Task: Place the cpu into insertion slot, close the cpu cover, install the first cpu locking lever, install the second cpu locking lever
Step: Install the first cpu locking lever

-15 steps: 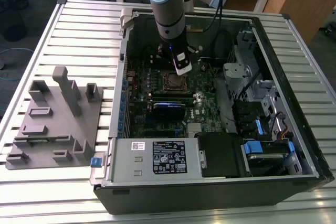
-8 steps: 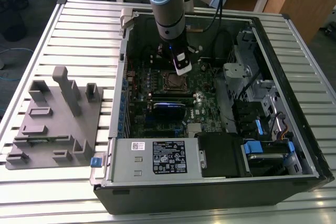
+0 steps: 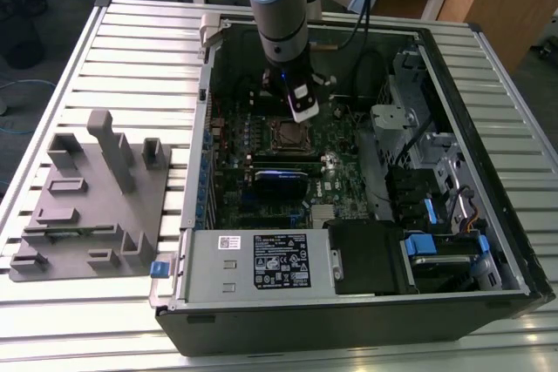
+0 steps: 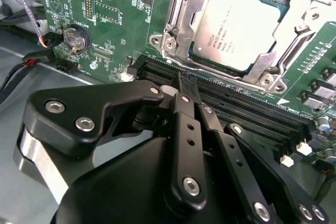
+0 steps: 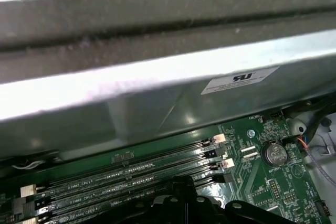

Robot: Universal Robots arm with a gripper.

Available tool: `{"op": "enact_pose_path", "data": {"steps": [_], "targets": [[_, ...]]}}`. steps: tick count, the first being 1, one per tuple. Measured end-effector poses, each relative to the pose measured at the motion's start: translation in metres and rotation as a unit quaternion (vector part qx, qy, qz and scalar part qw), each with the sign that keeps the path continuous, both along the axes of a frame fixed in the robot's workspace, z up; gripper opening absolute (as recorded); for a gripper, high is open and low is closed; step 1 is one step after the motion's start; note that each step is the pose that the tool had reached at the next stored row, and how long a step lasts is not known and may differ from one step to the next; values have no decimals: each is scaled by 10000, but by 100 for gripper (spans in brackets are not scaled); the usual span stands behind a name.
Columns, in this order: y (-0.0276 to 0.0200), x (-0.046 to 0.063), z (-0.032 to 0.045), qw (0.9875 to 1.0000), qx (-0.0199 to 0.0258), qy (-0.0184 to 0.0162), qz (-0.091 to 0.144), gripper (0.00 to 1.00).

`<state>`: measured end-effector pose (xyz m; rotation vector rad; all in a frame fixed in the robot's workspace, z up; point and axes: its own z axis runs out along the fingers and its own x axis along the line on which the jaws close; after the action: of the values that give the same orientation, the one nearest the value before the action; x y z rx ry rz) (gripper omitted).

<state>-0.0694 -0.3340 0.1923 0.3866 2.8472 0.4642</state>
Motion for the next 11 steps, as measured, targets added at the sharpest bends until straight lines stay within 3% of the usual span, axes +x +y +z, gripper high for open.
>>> {"op": "enact_pose_path", "data": {"steps": [11], "targets": [[-71,57,4,10000,1,1,0,11]]}}
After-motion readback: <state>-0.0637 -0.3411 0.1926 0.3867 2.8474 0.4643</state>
